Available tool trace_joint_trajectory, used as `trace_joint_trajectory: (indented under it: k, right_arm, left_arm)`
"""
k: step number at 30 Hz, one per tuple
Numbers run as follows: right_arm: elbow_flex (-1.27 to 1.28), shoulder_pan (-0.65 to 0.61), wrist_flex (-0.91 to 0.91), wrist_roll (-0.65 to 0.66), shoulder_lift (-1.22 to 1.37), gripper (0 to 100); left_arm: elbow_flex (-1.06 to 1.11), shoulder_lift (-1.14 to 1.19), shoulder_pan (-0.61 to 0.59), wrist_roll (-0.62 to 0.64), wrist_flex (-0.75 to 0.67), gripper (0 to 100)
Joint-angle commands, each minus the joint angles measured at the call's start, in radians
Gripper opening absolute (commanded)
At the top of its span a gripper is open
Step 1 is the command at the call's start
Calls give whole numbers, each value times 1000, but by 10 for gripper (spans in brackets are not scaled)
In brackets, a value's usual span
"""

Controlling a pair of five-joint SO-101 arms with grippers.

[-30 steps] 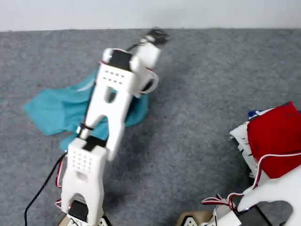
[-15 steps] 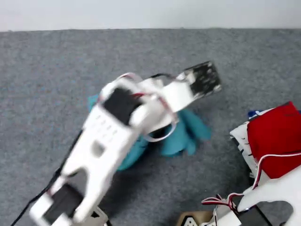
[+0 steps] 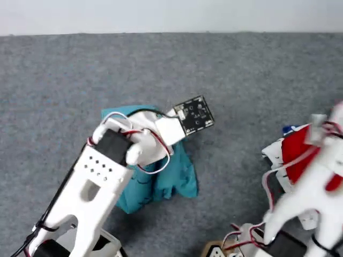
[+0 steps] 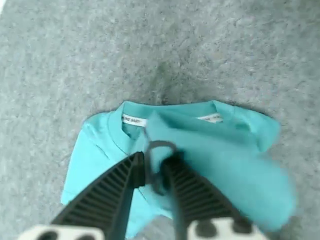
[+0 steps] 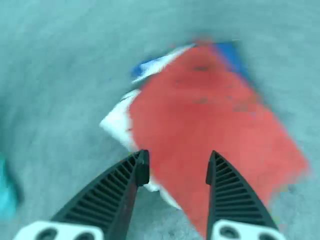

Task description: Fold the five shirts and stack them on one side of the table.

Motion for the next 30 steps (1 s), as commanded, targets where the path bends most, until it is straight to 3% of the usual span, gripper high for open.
trace_joint_trajectory:
  k: [1, 5, 8, 18, 23, 30]
  right_arm:
    - [150, -243, 38, 133, -30, 199]
    - [290, -487, 38, 152, -30, 199]
    - [359, -661, 38, 153, -30, 199]
    - [456, -1121, 36, 147, -28, 198]
    - [565, -1222, -81, 153, -21, 197]
    - [818, -1227, -484, 126, -18, 197]
  left_arm:
    - [53, -29, -106, 37, -193, 128]
    - [76, -29, -267, 247, -384, 130]
    - [76, -29, -338, 353, -436, 130]
    - [120, -31, -388, 362, -439, 130]
    - [124, -38, -448, 362, -433, 128]
    - [125, -34, -453, 365, -431, 127]
